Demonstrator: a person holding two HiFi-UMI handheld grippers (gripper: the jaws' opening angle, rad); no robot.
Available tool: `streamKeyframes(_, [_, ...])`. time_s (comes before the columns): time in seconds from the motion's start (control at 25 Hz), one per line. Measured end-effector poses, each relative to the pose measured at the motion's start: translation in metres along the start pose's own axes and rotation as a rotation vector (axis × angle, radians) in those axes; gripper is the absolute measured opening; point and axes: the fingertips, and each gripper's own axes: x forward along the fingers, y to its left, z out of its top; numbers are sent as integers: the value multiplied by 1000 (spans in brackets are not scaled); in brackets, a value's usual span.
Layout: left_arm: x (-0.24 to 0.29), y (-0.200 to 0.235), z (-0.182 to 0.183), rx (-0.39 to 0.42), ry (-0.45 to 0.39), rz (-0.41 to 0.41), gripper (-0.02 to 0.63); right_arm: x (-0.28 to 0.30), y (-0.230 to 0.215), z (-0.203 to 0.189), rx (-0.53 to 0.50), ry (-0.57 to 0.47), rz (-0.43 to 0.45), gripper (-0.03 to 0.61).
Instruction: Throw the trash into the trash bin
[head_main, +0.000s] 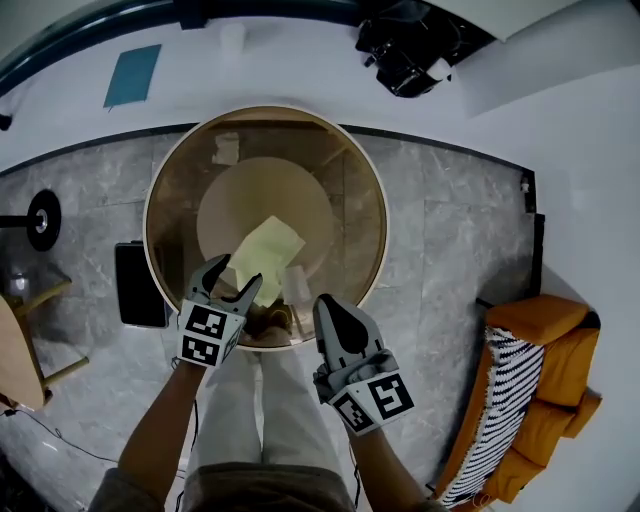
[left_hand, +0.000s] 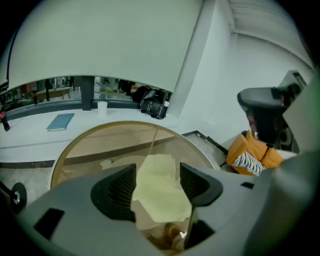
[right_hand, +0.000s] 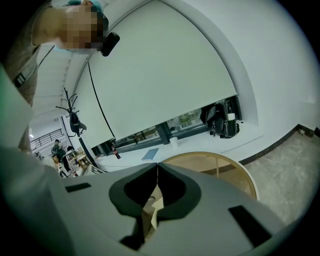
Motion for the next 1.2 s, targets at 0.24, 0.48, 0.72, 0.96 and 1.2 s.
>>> streamKeyframes(0.24, [42,13,-56,0,106,28,285,-1,0,-26,11,30,16,20])
streamKeyframes(0.48, [52,18,-70,-24,120,47,285,-3,-2,-41,30,43,10,20])
streamKeyframes(0.72, [48,17,-64,-30,104,55,231,-4,-6,-42,31,47,16,19])
streamKeyframes(0.96, [34,22,-58,-67,84,100,50,-1,-4,-47,26,63,42,20])
streamKeyframes(1.2, [13,29,-52,-117,54,114,32,3,7,-48,23,80,73,18])
